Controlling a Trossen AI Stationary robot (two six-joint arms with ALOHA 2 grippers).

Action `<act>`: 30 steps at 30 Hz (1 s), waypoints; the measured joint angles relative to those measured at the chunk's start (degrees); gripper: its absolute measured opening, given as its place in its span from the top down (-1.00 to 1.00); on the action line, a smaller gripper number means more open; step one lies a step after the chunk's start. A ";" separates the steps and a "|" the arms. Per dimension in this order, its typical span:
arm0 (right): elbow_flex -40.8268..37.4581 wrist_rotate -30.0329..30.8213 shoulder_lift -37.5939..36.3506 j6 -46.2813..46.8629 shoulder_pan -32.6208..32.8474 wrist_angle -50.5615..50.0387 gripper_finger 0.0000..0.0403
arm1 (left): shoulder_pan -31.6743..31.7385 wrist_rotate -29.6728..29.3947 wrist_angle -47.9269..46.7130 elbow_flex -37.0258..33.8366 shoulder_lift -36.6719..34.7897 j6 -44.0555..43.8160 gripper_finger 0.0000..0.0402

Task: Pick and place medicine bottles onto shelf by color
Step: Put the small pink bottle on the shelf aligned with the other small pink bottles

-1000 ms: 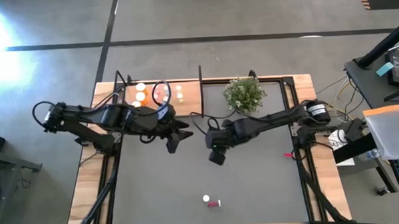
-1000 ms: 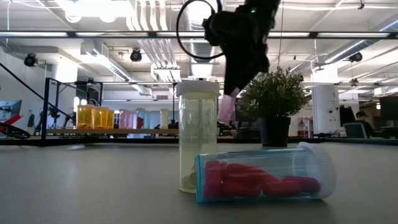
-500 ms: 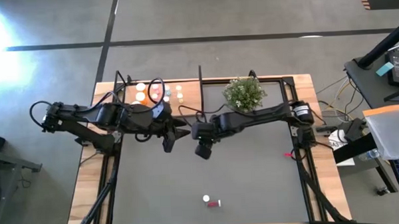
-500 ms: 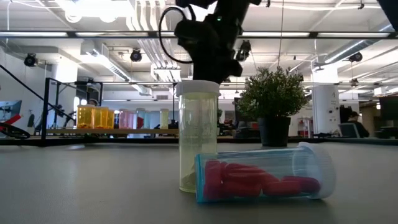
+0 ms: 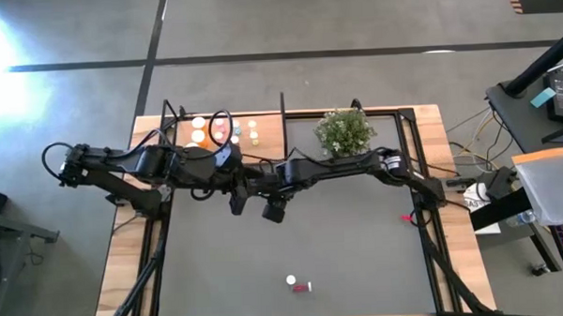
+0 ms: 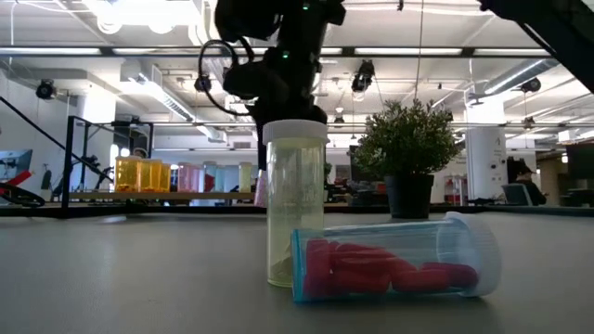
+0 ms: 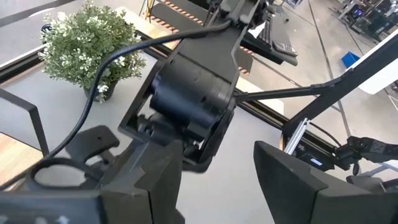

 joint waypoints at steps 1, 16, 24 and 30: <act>0.60 0.00 0.37 -0.25 0.00 0.02 0.40 | 0.00 0.00 0.00 0.00 0.00 0.00 0.09; 3.17 0.20 4.14 0.36 -3.36 -3.34 0.40 | 0.00 -0.01 -0.07 -0.04 0.00 0.02 0.09; 3.14 1.24 4.31 0.36 -4.12 -3.49 0.36 | 0.00 0.00 -0.13 -0.04 0.00 0.02 0.09; 3.08 1.23 4.31 -0.36 -4.11 -3.45 0.36 | 0.00 0.00 -0.15 -0.04 0.00 0.02 0.09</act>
